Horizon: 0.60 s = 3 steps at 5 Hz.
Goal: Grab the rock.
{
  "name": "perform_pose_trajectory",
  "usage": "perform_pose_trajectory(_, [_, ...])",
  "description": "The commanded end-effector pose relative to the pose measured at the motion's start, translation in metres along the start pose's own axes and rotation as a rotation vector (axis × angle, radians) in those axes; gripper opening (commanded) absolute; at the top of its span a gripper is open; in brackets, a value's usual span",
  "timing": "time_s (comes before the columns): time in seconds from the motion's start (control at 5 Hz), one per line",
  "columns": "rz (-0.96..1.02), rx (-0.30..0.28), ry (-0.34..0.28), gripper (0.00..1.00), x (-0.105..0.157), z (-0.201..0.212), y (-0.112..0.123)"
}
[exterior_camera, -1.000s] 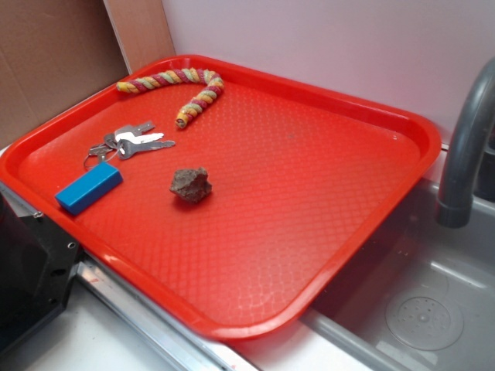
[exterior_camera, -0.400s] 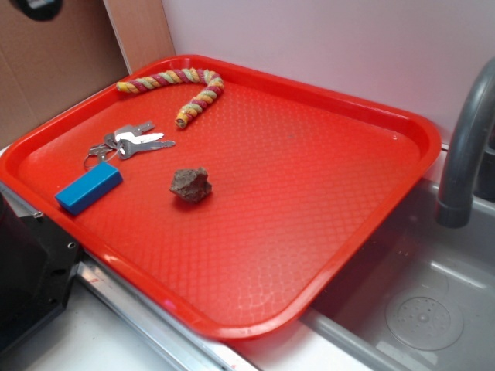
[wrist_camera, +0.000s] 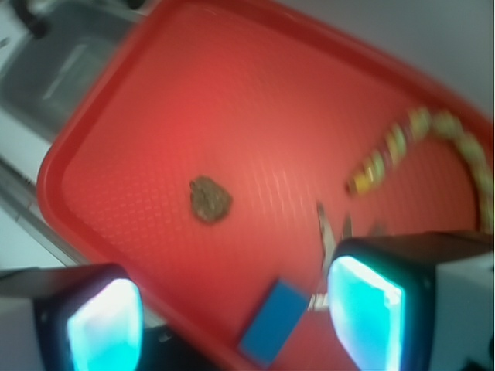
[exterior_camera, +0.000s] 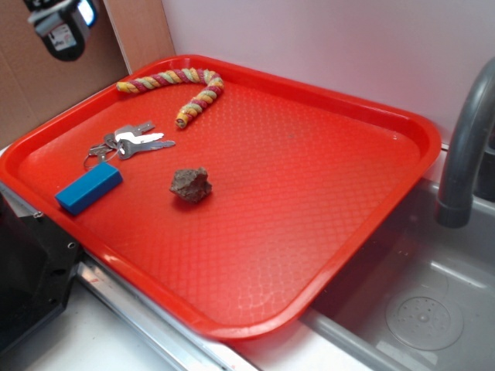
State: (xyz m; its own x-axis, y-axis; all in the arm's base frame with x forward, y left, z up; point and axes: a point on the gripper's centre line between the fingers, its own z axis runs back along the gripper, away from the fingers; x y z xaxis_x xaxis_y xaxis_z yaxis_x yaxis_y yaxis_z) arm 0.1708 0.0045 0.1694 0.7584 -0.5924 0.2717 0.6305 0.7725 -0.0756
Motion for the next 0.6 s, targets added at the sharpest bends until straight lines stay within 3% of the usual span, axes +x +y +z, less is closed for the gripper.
perform_pose_trajectory(0.0, [-0.496, 0.010, -0.010, 1.00, 0.006, -0.018, -0.018])
perform_pose_trajectory(0.4, [-0.474, 0.128, 0.067, 1.00, 0.007, -0.050, -0.016])
